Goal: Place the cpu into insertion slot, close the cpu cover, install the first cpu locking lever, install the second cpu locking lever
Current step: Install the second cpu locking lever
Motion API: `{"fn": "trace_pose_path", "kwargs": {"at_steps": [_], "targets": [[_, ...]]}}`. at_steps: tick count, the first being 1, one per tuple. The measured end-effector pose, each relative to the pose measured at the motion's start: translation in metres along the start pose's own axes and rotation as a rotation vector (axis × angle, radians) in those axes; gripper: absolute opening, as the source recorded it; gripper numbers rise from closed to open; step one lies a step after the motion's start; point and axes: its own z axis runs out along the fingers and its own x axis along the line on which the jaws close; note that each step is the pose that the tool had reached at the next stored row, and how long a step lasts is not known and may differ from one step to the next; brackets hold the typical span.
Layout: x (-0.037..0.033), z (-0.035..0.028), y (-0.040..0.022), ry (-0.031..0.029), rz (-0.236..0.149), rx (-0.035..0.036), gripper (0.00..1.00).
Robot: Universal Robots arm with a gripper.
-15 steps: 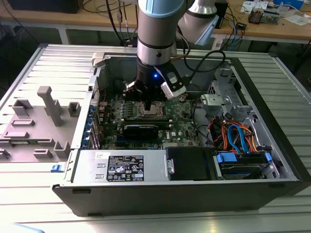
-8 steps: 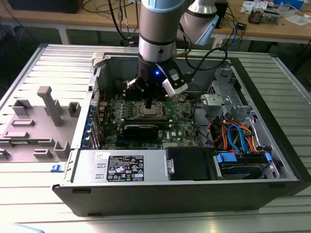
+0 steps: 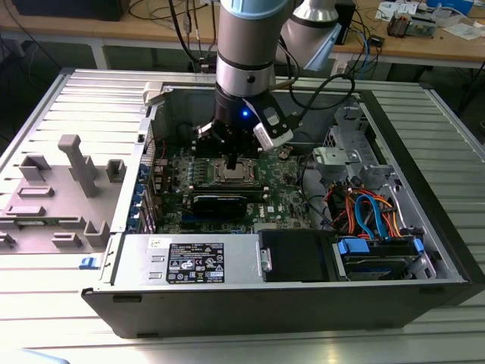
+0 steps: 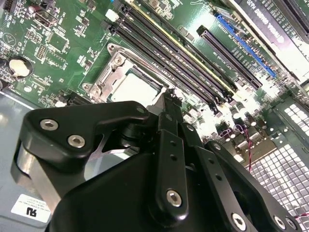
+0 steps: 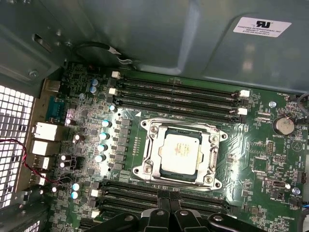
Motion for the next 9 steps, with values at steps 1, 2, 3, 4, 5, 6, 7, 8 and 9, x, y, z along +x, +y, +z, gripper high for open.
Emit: {"fn": "trace_pose_path", "kwargs": {"at_steps": [1,2,3,4,5,6,7,8,9], "targets": [[-0.0002,0.0,0.0,-0.0001,0.0,-0.0002,0.11],[-0.0016,-0.0002,-0.0003,0.0,0.0,-0.0009,0.11],[-0.0035,-0.0003,-0.0006,0.0003,0.0,-0.0016,0.11],[-0.007,-0.0003,-0.001,0.0001,0.002,-0.0022,0.11],[-0.0088,-0.0004,-0.0007,-0.0003,0.007,-0.0024,0.11],[-0.0095,-0.0003,0.0002,-0.0006,0.011,-0.0025,0.11],[-0.0104,-0.0001,0.0025,-0.0007,0.012,-0.0025,0.11],[-0.0116,0.0,0.0053,-0.0008,0.012,-0.0024,0.11],[-0.0129,-0.0002,0.0076,-0.0008,0.012,-0.0022,0.11]]}}
